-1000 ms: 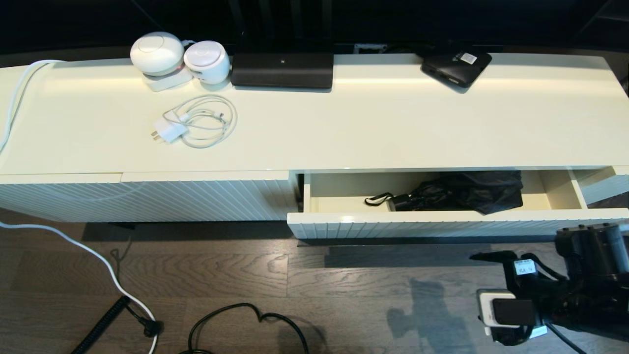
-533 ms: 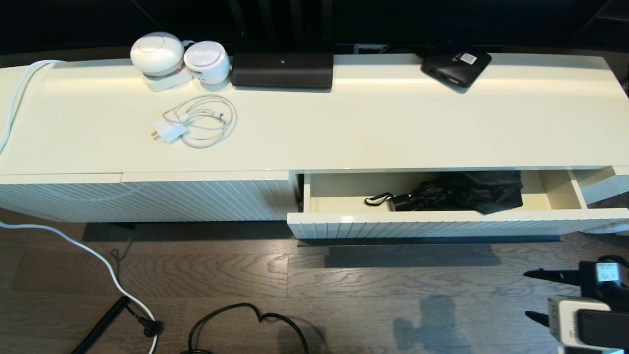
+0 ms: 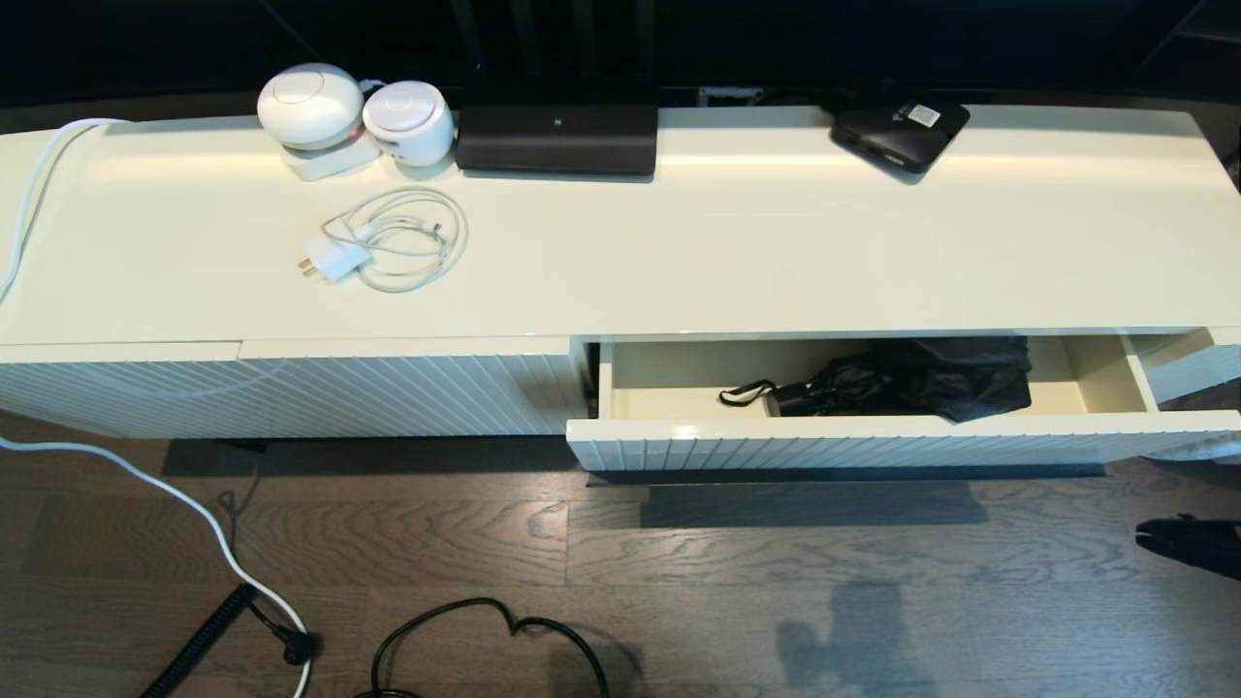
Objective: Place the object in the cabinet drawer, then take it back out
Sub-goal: Open the drawer
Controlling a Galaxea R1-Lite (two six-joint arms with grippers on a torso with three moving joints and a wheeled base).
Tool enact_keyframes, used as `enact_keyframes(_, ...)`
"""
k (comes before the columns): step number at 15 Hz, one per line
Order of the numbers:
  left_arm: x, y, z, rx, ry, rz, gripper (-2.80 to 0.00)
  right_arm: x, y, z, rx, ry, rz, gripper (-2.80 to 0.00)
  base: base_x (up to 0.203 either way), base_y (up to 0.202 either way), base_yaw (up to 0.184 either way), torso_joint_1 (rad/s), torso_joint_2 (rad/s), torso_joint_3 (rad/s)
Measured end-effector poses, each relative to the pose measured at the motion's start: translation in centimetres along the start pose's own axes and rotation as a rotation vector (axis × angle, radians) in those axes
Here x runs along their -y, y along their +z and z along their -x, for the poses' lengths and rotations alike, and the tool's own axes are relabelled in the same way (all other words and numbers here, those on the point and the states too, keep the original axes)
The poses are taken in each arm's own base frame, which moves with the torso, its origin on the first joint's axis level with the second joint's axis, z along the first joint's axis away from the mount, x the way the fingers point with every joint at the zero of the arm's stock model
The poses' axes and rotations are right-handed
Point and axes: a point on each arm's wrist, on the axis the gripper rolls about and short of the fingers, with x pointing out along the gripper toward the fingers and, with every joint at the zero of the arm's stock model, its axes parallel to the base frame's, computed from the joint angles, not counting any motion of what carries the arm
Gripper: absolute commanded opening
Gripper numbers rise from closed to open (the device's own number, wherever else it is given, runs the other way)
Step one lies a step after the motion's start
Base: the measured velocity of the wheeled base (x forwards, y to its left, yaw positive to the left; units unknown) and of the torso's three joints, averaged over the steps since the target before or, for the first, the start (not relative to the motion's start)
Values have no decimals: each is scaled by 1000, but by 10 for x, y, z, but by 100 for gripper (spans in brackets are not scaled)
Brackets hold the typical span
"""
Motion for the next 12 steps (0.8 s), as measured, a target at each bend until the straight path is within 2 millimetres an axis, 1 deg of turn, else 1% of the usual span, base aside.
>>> enact_keyframes(3, 0, 0, 0, 1, 0, 0, -280, 7, 3, -14, 16, 23, 10, -280, 0, 0, 0, 0, 0, 0)
enact_keyframes(5, 0, 0, 0, 1, 0, 0, -280, 15, 7, -28, 40, 15, 27, -280, 0, 0, 0, 0, 0, 0)
enact_keyframes(9, 0, 0, 0, 0, 0, 0, -280, 37, 13, -69, 69, -25, 43, -280, 0, 0, 0, 0, 0, 0)
enact_keyframes(12, 0, 0, 0, 0, 0, 0, -280, 59, 18, -96, 92, -106, 57, -280, 0, 0, 0, 0, 0, 0)
